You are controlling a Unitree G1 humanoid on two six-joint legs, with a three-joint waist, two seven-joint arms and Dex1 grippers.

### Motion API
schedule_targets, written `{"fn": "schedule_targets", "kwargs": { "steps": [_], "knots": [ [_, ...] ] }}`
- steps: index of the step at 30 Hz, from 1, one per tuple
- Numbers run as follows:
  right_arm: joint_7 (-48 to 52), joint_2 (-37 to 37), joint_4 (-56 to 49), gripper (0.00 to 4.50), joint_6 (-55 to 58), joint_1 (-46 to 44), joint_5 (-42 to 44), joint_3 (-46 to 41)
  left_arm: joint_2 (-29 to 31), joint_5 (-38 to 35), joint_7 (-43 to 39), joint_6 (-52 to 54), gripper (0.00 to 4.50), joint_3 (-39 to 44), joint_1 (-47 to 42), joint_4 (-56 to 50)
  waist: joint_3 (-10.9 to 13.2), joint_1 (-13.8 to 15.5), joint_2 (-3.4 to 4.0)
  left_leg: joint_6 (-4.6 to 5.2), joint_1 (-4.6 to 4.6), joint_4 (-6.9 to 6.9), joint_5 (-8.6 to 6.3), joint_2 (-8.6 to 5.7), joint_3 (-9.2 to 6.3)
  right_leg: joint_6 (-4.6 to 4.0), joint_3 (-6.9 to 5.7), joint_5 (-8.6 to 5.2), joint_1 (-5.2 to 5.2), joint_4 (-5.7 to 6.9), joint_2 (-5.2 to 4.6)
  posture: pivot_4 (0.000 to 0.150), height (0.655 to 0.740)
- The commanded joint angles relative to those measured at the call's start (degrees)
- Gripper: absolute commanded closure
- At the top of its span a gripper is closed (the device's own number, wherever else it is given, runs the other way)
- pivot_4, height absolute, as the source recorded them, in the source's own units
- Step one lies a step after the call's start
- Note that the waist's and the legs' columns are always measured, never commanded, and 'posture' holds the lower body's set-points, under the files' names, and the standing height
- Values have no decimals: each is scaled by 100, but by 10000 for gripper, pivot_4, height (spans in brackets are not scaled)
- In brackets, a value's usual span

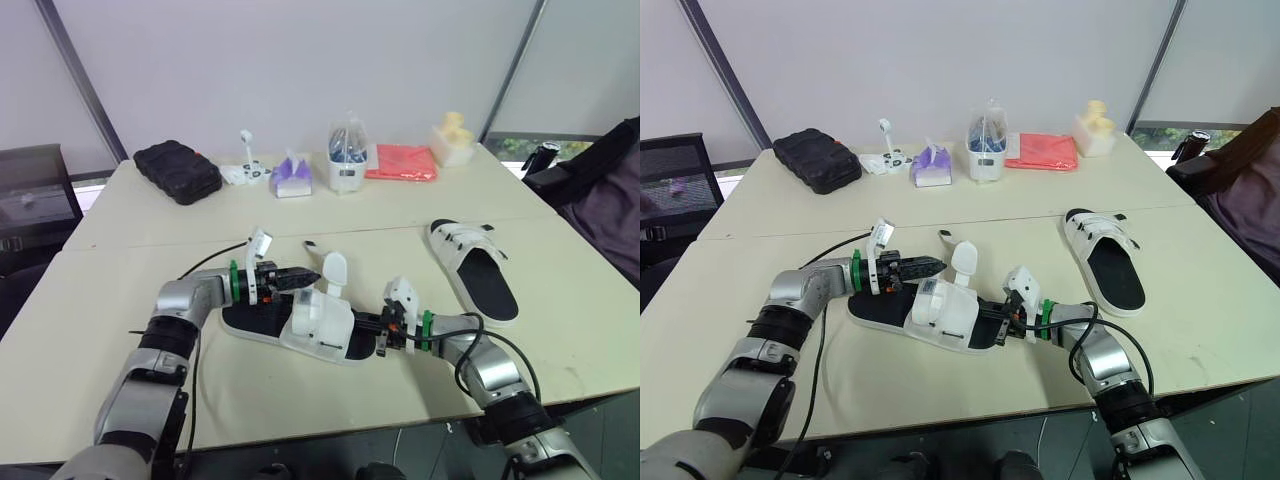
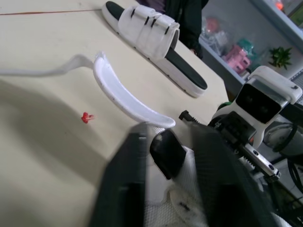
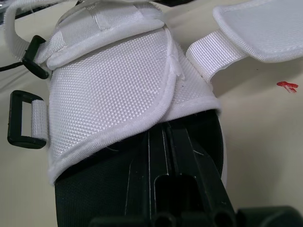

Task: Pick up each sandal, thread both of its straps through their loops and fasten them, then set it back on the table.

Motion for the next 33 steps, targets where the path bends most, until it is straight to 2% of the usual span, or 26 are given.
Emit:
{"fn": "schedule_targets", "kwargs": {
  "steps": [1, 5, 8, 15, 17, 26, 33],
  "knots": [
    [-133, -44, 330, 45000, 228, 243, -311, 157, -1, -256, -82, 177, 44606, 347, -190, -353, 0, -1, 0, 0, 0, 1, 0, 0, 0, 0, 0, 0, 0, 0, 0, 1500, 7400],
    [-149, -41, 324, 45000, 233, 252, -307, 143, 79, -1073, -229, 1060, 44606, 781, -245, -1259, 1, -5, -1, 0, 0, 1, 0, 0, -1, 1, -1, 0, 0, 1, 0, 1500, 7400],
    [-150, -28, 335, 45000, 232, 266, -303, 144, 11, -1527, 75, 1425, 44606, 1208, -475, -1555, 1, -1, -2, 0, 0, 3, 1, 0, -3, 1, -2, 0, 0, 2, 1, 1500, 7400],
    [-169, -3, 363, 45000, 221, 265, -294, 174, -64, -1129, 199, 1163, 44606, 939, -448, -1335, 0, 11, 0, -2, 1, 6, 2, 0, -4, 2, -4, 0, 3, 5, 6, 1500, 7400],
    [-182, 11, 350, 45000, 227, 268, -288, 174, -125, -881, 209, 895, 44606, 856, -519, -915, 0, 16, 0, -3, 1, 7, 3, -1, -4, 2, -4, 1, 4, 5, 6, 1500, 7400],
    [-300, 58, 159, 45000, 280, 436, -272, 192, -508, 449, -80, -994, 44606, 552, -1595, 2180, 1, 15, -5, -3, 2, 9, 3, -1, -4, 3, -12, 1, 8, 4, 14, 1500, 7400],
    [-432, 78, -80, 45000, 333, 649, -251, 214, -733, 922, -281, -1659, 44606, 690, -2355, 3453, 3, 12, -7, -2, 1, 8, 3, -1, -4, 14, -14, 6, 7, 5, 16, 1500, 7400]
  ]
}}
